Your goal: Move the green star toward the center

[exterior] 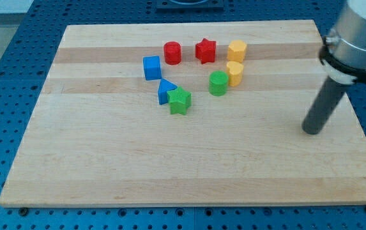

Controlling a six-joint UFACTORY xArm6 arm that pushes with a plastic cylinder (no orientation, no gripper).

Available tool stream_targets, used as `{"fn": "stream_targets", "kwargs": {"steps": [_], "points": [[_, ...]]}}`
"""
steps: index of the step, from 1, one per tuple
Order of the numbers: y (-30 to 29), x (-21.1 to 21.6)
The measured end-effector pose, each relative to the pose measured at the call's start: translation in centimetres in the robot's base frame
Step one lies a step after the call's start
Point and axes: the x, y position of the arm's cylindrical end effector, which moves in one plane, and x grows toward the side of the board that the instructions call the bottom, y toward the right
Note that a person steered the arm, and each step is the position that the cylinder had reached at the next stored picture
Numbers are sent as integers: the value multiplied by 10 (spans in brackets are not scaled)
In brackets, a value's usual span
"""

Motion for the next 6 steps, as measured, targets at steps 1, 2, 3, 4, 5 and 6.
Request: {"fn": "stream_targets", "kwargs": {"steps": [1,2,3,4,5,6], "points": [[-37,-23],[-84,-42],[-126,-56],[-141,-65],[-142,-70],[-148,-76]]}}
